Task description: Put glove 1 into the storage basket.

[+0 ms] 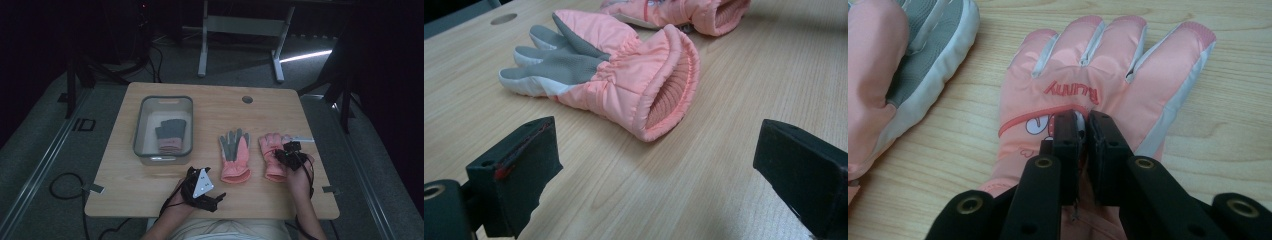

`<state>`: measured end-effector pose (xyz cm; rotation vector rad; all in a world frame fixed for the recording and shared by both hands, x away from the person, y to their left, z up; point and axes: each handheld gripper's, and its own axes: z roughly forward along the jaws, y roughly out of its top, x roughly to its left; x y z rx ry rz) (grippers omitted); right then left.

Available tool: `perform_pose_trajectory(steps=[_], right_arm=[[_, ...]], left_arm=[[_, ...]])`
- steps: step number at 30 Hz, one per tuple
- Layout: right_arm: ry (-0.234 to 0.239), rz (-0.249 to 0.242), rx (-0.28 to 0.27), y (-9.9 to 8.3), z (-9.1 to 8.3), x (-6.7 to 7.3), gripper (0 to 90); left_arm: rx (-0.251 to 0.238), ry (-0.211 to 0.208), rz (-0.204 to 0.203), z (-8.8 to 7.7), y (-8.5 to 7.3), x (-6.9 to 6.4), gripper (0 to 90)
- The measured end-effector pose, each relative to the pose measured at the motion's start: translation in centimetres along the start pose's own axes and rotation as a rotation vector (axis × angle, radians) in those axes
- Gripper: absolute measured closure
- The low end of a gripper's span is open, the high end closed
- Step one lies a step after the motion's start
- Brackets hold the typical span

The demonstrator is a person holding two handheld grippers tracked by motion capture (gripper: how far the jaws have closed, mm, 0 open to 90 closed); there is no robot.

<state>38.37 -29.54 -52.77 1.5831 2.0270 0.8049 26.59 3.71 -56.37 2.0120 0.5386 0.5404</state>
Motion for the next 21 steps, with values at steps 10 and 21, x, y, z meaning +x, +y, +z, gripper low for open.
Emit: perform_pose_trajectory(steps=[10,21], right_arm=[[0.041,-0.077,-0.013,0.5,-0.3,-0.8,76.9],[0.111,-0.223,0.006,1.6,-1.3,-1.6,60.5]], left_arm=[[0.005,0.004,-0.025,-0.2,0.1,0.1,4.7],[0.001,0.028,-0.051,-0.6,0.6,0.1,4.4]])
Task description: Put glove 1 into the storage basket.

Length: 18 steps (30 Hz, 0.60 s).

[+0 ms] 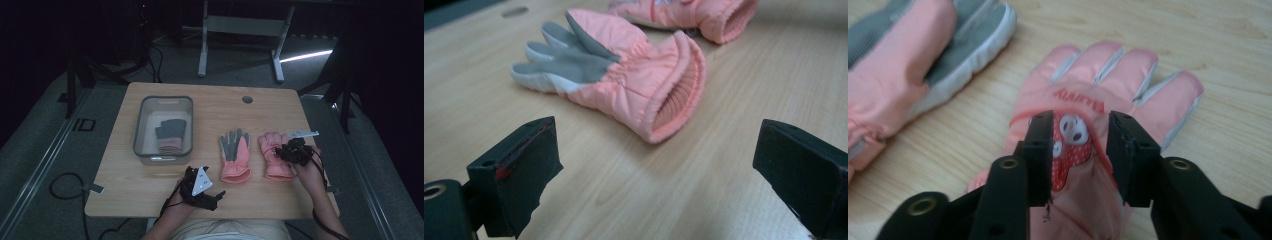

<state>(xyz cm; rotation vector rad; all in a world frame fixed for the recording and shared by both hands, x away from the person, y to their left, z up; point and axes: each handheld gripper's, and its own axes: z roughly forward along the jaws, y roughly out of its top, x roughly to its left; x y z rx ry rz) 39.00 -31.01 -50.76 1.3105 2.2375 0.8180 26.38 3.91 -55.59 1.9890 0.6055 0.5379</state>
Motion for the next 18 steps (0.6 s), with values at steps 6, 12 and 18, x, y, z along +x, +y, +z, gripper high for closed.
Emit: perform_pose_trajectory(steps=[6,12,18], right_arm=[[-0.059,-0.009,0.038,-0.9,0.8,0.2,59.9],[-0.070,-0.003,0.035,-1.4,1.8,0.0,71.0],[-0.066,0.043,0.025,-1.3,2.0,0.3,81.9]], left_arm=[[-0.004,0.000,0.003,0.0,-0.1,-0.1,3.7],[-0.001,-0.007,-0.002,0.1,-0.1,-0.1,3.5],[-0.002,-0.008,0.001,0.1,-0.2,-0.1,3.4]])
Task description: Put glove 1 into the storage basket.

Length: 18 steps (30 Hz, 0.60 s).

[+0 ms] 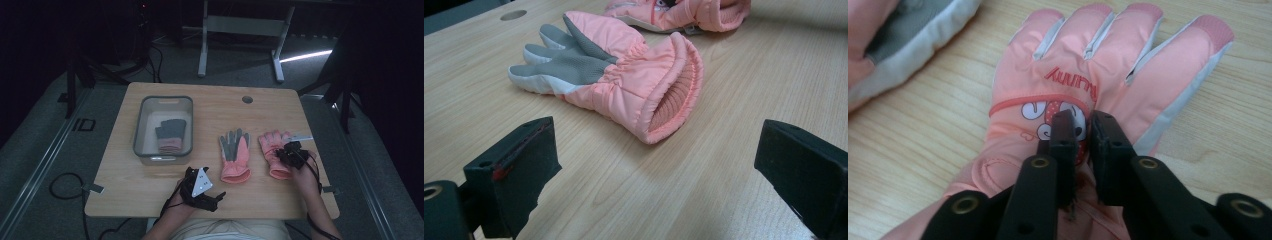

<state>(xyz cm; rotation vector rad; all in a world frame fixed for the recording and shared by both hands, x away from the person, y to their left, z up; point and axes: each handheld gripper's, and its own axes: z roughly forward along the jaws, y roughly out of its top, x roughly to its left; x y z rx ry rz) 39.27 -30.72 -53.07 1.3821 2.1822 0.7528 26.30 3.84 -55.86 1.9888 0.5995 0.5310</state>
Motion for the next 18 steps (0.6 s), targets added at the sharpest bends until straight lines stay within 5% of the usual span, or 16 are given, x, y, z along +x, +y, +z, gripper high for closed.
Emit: perform_pose_trajectory(steps=[8,18], right_arm=[[-0.010,0.030,-0.020,1.7,-2.5,0.4,86.9],[-0.048,0.033,-0.148,5.4,-7.7,2.6,86.9]], left_arm=[[0.002,0.001,-0.005,0.1,-0.1,0.1,3.4],[-0.004,0.006,-0.010,0.1,0.0,0.2,3.4]])
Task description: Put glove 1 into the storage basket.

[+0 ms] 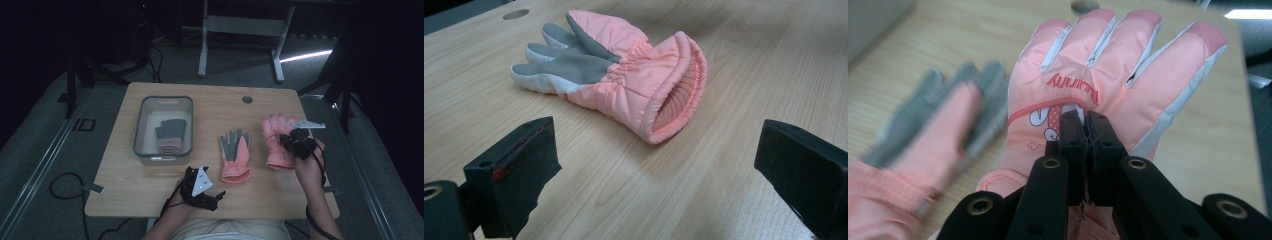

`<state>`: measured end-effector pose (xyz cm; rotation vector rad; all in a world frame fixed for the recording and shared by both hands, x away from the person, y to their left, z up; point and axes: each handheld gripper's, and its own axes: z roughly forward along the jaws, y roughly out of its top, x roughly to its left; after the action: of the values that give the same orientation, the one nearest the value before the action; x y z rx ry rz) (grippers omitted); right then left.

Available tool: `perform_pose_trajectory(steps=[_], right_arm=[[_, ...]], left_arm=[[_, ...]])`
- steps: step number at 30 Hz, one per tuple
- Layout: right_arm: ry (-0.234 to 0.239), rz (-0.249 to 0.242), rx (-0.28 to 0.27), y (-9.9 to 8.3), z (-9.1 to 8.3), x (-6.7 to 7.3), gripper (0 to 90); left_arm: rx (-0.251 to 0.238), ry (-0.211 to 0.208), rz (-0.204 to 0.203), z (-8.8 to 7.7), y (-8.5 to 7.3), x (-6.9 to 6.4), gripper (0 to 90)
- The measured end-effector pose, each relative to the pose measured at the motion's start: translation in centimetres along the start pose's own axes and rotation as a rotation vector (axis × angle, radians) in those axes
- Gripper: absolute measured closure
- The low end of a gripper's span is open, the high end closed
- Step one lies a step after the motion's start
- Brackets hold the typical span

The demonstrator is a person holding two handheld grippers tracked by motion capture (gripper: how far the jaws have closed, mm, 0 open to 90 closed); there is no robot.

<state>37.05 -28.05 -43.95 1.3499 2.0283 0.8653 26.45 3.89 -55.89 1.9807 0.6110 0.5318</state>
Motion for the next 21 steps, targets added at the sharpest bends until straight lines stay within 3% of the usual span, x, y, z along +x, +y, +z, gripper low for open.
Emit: perform_pose_trajectory(steps=[2,10,15,21], right_arm=[[-0.013,-0.020,-0.037,1.6,-1.6,1.2,86.9],[-0.005,-0.061,-0.091,4.6,-3.6,4.8,86.9],[0.023,-0.070,-0.105,5.5,-3.8,7.3,86.9],[0.036,-0.039,-0.089,5.6,-2.7,9.9,87.0]], left_arm=[[-0.003,-0.001,-0.006,-0.1,0.1,0.0,3.4],[-0.007,0.013,-0.009,-0.3,0.1,0.2,2.7],[-0.002,0.012,-0.016,-0.4,0.2,0.3,2.5],[0.003,0.017,-0.023,-0.5,0.2,0.1,1.3]])
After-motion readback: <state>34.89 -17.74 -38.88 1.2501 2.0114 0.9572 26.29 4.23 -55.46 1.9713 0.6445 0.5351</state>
